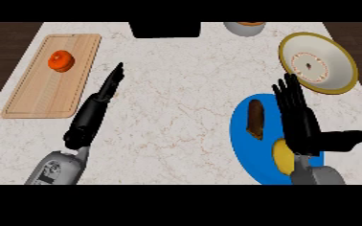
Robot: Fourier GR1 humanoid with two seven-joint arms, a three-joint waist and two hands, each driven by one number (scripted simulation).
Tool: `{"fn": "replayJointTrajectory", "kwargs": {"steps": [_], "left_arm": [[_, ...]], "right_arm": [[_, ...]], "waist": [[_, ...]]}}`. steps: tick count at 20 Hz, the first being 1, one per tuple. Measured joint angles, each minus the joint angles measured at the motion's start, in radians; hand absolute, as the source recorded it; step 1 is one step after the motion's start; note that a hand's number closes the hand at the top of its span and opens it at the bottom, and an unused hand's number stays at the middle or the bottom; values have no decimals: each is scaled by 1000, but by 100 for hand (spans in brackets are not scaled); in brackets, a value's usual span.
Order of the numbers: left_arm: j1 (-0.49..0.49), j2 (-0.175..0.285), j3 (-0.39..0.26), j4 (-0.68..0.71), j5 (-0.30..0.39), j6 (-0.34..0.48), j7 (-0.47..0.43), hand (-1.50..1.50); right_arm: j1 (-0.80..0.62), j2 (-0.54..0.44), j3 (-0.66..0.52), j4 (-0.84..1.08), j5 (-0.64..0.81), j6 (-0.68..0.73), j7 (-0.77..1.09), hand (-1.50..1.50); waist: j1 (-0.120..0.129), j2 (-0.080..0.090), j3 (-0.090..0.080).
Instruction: Pick the lemon from the plate and place it in the bowl
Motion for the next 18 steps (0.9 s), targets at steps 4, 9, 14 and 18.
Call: {"fn": "replayJointTrajectory", "kwargs": {"steps": [4,9,14,18], "left_arm": [[-13,28,70,-5,-8,43,42,0],[1,57,149,-1,-14,115,106,0],[-26,58,170,-23,-21,150,207,0],[-15,67,179,-52,-23,153,242,0]], "right_arm": [[11,-108,-43,-8,-88,223,-21,150],[41,-285,-173,76,-65,331,-106,-150],[89,-386,-269,244,-63,594,-367,-150],[125,-494,-290,268,59,626,-485,-150]], "waist": [[11,12,2],[16,19,2],[17,22,5],[19,21,4]]}}
